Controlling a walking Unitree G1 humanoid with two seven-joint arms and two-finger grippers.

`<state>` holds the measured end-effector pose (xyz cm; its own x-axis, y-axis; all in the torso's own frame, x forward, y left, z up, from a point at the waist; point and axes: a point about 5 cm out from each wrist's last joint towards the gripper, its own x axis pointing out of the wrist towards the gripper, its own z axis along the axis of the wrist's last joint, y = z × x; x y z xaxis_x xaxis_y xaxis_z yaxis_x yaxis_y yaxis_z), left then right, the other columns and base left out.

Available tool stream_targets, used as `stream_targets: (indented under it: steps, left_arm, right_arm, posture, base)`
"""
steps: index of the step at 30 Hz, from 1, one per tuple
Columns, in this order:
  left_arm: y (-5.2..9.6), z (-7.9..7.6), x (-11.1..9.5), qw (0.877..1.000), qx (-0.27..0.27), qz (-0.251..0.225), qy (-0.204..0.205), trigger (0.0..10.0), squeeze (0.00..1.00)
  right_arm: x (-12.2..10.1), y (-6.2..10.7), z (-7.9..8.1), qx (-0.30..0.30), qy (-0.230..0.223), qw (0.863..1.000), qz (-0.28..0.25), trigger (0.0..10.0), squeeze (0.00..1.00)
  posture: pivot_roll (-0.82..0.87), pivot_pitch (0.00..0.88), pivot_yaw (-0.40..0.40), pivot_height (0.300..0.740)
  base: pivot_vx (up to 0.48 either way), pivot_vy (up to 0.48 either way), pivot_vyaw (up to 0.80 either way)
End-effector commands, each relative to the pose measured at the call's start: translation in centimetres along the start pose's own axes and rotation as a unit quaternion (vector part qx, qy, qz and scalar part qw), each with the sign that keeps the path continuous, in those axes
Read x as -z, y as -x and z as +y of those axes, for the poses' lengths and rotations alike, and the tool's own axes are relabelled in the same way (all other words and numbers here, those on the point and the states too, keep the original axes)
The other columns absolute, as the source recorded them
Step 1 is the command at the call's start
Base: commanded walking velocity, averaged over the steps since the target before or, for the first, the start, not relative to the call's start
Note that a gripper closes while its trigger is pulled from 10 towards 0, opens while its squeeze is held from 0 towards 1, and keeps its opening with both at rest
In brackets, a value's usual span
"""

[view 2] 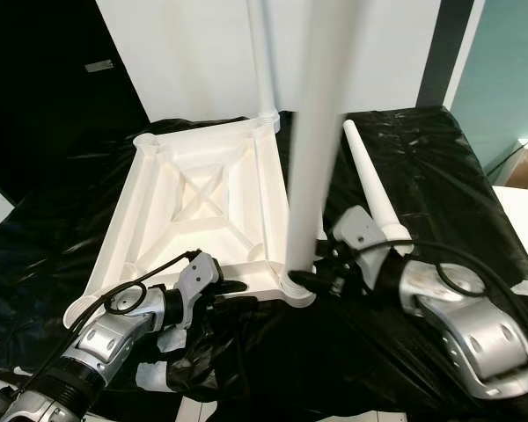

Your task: Building children table

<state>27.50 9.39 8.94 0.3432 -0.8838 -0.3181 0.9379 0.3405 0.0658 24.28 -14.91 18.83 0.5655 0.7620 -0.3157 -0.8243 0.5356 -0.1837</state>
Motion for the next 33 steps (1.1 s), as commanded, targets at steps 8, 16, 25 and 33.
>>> stream_targets:
  steps: [8, 16, 25, 33]
  left_arm:
    - [0.1, 0.5, -0.2, 1.0, -0.013, -0.002, -0.005, 10.0, 0.0]
    - [0.1, 0.5, -0.1, 1.0, -0.017, -0.004, -0.004, 10.0, 0.0]
    - [0.0, 0.5, -0.1, 1.0, -0.021, -0.007, -0.003, 10.0, 0.0]
    - [-0.2, 0.4, -0.1, 1.0, -0.023, -0.01, 0.0, 10.0, 0.0]
  right_arm:
    - [-0.9, -1.4, -0.8, 0.016, -0.064, 0.998, 0.0, 10.0, 0.0]
    - [-1.5, -1.3, -1.6, 0.03, -0.119, 0.992, 0.007, 10.0, 0.0]
    - [-4.3, -2.1, -1.4, 0.013, -0.162, 0.986, -0.026, 10.0, 0.0]
    - [-2.1, -4.9, -0.1, 0.07, -0.141, 0.986, -0.049, 10.0, 0.0]
  posture:
    - [-0.03, 0.0, 0.121, 0.74]
    - [-0.03, 0.0, 0.111, 0.74]
    - [-0.03, 0.0, 0.106, 0.74]
    - [-0.02, 0.0, 0.103, 0.74]
  base:
    - [0.0, 0.0, 0.0]
    - [0.0, 0.0, 0.0]
    - [0.0, 0.0, 0.0]
    - [0.0, 0.0, 0.0]
